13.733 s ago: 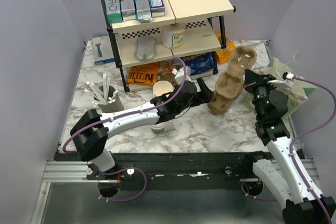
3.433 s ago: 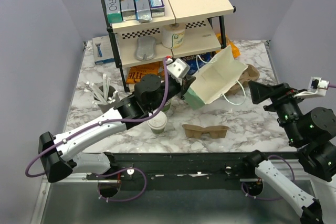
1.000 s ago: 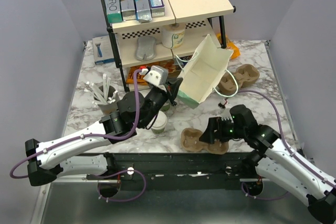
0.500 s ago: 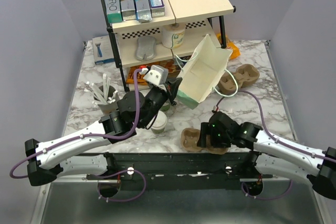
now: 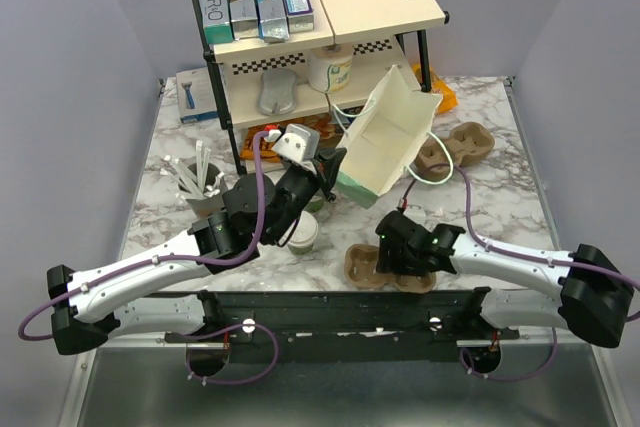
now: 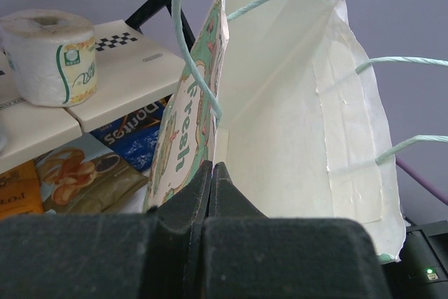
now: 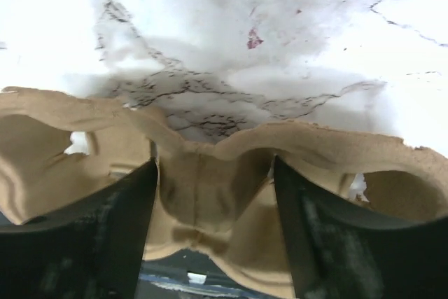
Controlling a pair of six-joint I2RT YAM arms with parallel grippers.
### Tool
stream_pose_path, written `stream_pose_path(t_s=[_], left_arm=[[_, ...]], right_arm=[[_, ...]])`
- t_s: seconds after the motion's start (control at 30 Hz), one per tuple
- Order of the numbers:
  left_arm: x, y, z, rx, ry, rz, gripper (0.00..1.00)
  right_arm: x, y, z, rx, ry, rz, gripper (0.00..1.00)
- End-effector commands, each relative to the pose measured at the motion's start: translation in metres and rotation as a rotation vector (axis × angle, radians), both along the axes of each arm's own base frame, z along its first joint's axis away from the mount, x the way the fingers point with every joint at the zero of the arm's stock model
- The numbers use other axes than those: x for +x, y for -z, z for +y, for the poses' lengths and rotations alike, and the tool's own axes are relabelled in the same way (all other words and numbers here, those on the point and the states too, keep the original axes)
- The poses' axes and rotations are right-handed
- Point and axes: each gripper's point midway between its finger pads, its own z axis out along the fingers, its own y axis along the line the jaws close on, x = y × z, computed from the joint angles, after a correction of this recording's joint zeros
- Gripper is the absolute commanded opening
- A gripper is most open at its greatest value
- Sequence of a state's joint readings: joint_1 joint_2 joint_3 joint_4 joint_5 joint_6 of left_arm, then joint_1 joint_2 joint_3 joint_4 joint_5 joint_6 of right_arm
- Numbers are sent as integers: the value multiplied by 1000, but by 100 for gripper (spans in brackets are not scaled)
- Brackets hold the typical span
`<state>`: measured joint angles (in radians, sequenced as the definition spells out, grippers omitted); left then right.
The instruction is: Pack the takeout coffee
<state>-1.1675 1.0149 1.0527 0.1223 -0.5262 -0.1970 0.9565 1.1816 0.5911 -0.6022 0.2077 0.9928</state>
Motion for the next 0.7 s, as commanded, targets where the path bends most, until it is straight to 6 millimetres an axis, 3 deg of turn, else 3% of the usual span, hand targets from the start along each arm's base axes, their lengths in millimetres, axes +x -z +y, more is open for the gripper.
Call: stream_pose_path(t_s=[0.0, 0.13, 0.33, 0.43, 0.47, 0.67], left_arm=[[0, -4, 12, -22, -34, 6, 0], [0, -6, 15, -28, -46, 4, 0], [3, -8, 20, -24, -72, -1, 0], [3, -9, 23, -25, -82, -5, 0], [4, -10, 26, -25, -93, -5, 0], [3, -14, 29, -32, -95, -11, 0]], right_arm=[[13, -5, -5, -26, 58, -67, 66], [16, -17, -12, -26, 79, -109, 56], [21, -33, -17, -10, 72, -170, 54], [31, -48, -22, -33, 57, -236, 50], [36, -54, -24, -44, 63, -265, 39], [52, -81, -32, -41, 76, -339, 34]])
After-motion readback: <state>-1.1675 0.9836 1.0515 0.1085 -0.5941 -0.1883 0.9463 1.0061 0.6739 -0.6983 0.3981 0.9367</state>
